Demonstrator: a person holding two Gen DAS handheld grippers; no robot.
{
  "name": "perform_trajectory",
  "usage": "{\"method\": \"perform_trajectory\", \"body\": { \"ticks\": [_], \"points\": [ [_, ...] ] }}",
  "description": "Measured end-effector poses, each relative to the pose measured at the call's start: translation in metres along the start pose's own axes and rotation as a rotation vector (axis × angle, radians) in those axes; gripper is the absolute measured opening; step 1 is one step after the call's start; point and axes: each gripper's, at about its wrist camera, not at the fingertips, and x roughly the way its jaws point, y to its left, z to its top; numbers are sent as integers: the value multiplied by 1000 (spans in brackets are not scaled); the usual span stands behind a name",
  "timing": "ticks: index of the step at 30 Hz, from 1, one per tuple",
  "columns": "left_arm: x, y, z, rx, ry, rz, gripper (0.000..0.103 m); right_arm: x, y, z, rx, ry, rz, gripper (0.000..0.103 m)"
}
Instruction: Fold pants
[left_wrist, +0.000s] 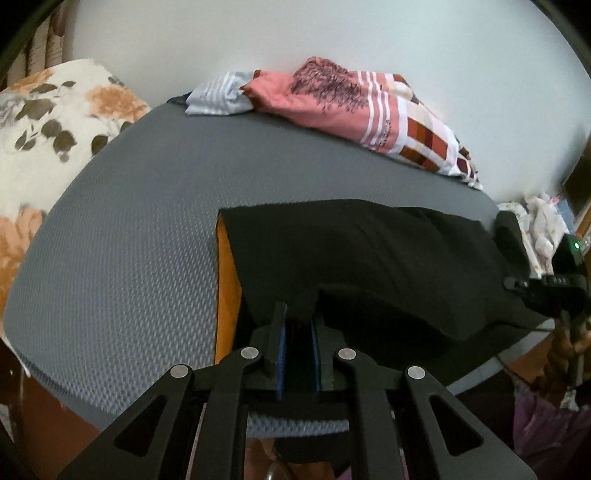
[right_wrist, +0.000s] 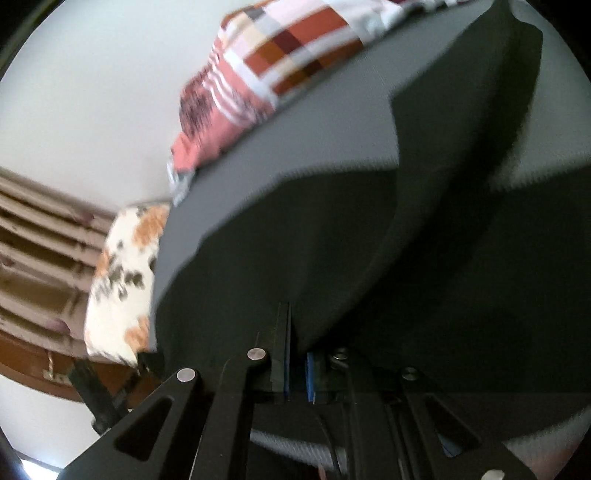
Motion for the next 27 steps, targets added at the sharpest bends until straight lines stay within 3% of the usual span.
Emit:
{"method": "perform_trajectory", "body": {
  "ticks": [7, 10, 12, 13, 16, 20, 21, 23, 24, 27],
  "points": [
    [3, 5, -16, 6, 5, 55, 15, 18, -15, -29, -3, 73, -32, 8],
    [1, 8, -18, 27, 9, 144, 34, 25, -12, -35, -39, 95, -41, 8],
    [-3, 16, -18, 18, 1, 183, 53, 28, -15, -37, -44, 98, -49, 8],
    [-6, 19, -18, 17, -3, 204, 56, 28, -17, -38, -42, 96, -42, 8],
    [-19, 24, -12, 16, -33, 371, 59, 29, -17, -39, -57, 89, -42, 8],
    [-65, 4, 5, 11, -186, 519, 59, 28, -19, -40, -55, 103, -36, 8],
    [-72, -6, 9, 23, -213, 490, 59, 27, -18, -41, -53, 103, -35, 8],
    [-79, -32, 17, 66, -224, 308, 60, 28, -17, -42, -46, 103, -29, 9],
    [-70, -54, 20, 104, -171, 202, 60, 28, -18, -43, -43, 102, -24, 9],
    [-25, -94, 16, 167, 5, -1, 59, 27, -19, -45, -36, 97, -12, 9]
  ]
}}
